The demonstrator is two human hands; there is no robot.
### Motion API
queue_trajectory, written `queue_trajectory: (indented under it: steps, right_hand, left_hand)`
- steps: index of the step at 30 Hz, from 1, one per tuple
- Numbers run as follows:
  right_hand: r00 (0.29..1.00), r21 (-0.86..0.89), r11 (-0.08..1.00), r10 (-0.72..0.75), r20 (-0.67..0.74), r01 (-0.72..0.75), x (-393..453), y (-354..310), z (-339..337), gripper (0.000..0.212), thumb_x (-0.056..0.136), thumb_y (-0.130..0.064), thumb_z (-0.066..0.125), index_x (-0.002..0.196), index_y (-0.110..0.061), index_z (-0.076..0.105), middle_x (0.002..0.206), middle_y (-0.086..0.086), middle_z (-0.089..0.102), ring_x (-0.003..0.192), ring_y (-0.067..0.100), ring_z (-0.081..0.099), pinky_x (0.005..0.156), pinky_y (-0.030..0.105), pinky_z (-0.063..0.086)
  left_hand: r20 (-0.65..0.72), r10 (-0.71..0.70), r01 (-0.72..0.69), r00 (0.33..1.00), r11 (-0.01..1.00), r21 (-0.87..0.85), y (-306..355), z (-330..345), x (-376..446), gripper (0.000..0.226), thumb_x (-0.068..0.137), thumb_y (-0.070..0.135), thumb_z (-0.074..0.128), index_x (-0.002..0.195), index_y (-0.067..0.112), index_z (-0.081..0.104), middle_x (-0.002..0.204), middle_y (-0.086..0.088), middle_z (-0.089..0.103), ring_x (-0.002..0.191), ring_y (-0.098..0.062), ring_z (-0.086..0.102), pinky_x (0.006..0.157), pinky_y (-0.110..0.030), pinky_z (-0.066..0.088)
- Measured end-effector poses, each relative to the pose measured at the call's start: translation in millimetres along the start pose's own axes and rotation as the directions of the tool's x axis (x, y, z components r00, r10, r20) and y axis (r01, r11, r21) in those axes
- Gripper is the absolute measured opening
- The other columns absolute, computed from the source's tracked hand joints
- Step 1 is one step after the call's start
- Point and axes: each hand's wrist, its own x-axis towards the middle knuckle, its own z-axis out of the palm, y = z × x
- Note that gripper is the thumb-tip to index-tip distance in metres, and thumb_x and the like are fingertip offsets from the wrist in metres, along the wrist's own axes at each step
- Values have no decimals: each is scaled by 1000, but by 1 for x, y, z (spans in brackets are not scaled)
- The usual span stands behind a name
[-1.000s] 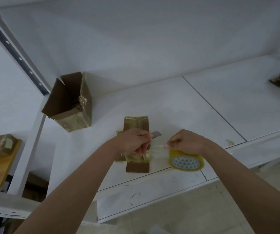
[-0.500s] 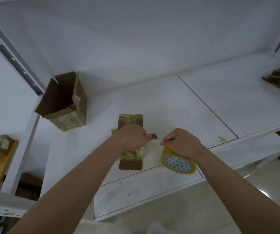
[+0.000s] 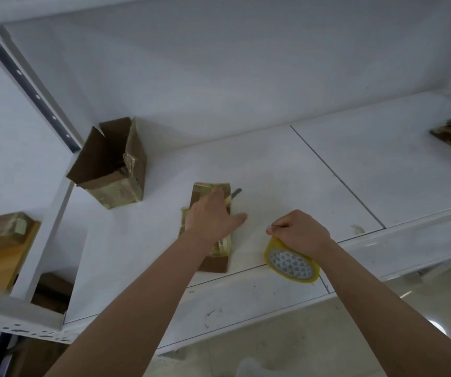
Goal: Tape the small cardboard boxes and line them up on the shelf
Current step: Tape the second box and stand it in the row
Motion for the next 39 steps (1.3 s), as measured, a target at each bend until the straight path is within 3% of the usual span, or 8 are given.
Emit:
queue_trajectory:
  steps: [5,10,15,21,24,30,34,39]
  right_hand:
    - [999,52,999,2,-50,1,1,1,-7,20,89,-43,60,73,-41,71,79,-24,63,77,3,59,67,26,42]
    - [988,178,984,13,-153,15,3,2,-24,21,89,-43,62,70,-43,68,86,-17,66,88,13,63,83,35,50]
    - [985,220,975,7,-172,31,3,-7,-30,14,90,-41,63,79,-39,72,96,-8,70,94,18,64,91,42,52]
    - [983,233,972,1,-183,43,2,-17,-28,14,90,-39,62,85,-36,76,95,-10,70,92,16,64,89,41,52]
    - [982,243,969,5,-187,42,-1,-15,-28,15,91,-39,61,84,-37,75,94,-11,69,92,15,64,88,40,53]
    - [984,317,947,16,-179,42,-8,-12,-33,13,88,-39,65,83,-35,75,96,-12,70,92,14,64,92,45,52]
    - [990,350,935,-15,-140,63,-12,-17,-41,13,85,-39,69,82,-31,79,84,-8,74,83,16,68,87,43,55]
    - [992,333,935,-117,-41,124,-19,-37,-43,14,86,-37,68,87,-30,80,88,-11,74,73,4,68,63,21,48]
  left_hand:
    - [-41,-66,75,997,945,319,7,0,2,68,89,52,58,138,8,41,137,-13,37,104,-31,61,70,-35,41]
    - [35,121,-126,992,944,304,-18,-21,-1,46,89,17,53,132,30,51,130,3,58,110,-25,60,78,-34,51]
    - [-141,89,-69,986,987,144,-20,-18,-3,39,89,46,55,124,28,55,119,3,60,97,-25,64,66,-29,40]
    - [-122,-177,193,977,972,136,13,15,22,103,81,80,43,153,10,17,161,-12,12,116,-36,59,71,-36,45]
    - [-136,-222,241,966,960,141,11,18,32,100,80,81,44,153,17,23,161,-6,17,113,-33,60,67,-34,43]
    - [35,94,-97,995,991,87,-13,7,16,77,79,52,62,149,40,31,159,23,19,123,-15,55,82,-29,51]
    - [208,345,-358,915,933,27,-49,-14,-2,72,78,35,64,144,48,38,151,34,27,126,-6,48,85,-22,41]
    - [306,370,-372,877,927,-54,-79,-40,-16,68,78,17,63,133,55,47,123,53,29,107,1,50,85,-19,42]
